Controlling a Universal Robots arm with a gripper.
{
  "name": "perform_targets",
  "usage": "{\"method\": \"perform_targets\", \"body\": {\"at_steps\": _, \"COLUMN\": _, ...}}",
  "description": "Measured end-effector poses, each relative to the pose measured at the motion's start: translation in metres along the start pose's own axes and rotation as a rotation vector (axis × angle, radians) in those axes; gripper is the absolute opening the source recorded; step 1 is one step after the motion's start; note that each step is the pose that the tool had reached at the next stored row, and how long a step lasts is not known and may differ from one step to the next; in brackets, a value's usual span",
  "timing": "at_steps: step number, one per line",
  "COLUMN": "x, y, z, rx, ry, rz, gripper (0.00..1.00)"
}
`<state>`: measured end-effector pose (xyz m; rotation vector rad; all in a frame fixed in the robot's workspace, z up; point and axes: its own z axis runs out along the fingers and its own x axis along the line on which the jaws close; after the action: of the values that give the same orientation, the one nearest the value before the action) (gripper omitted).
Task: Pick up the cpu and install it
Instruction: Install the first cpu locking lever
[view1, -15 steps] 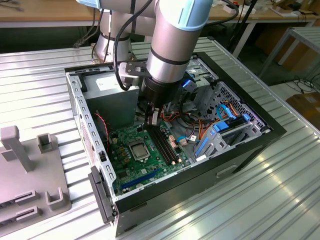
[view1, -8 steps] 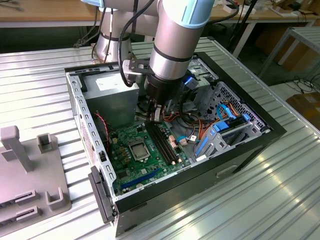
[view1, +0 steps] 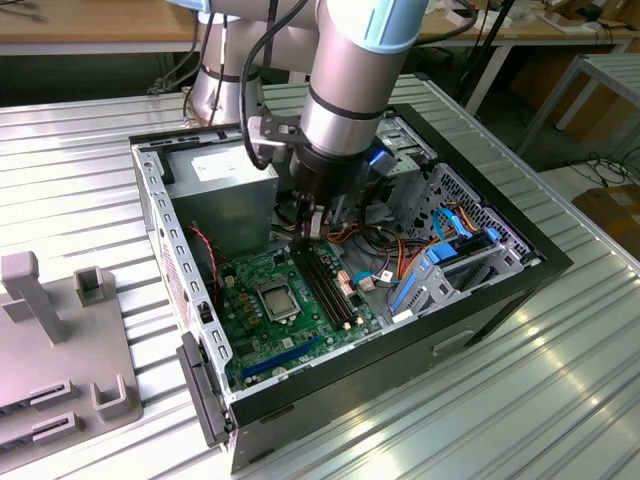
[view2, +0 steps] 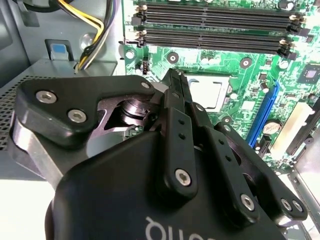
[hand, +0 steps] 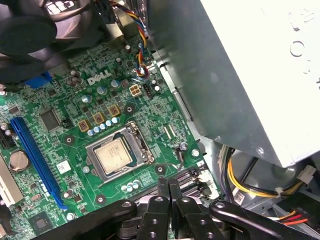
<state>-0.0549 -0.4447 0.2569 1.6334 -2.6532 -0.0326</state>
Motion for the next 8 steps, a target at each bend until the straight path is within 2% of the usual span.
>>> {"method": "perform_targets", "body": {"at_steps": 8, "x": -0.0075, "y": 0.0008, "z": 0.0015, "rx": -0.0003, "ry": -0.0006, "rz": -0.01, "gripper": 0.15}}
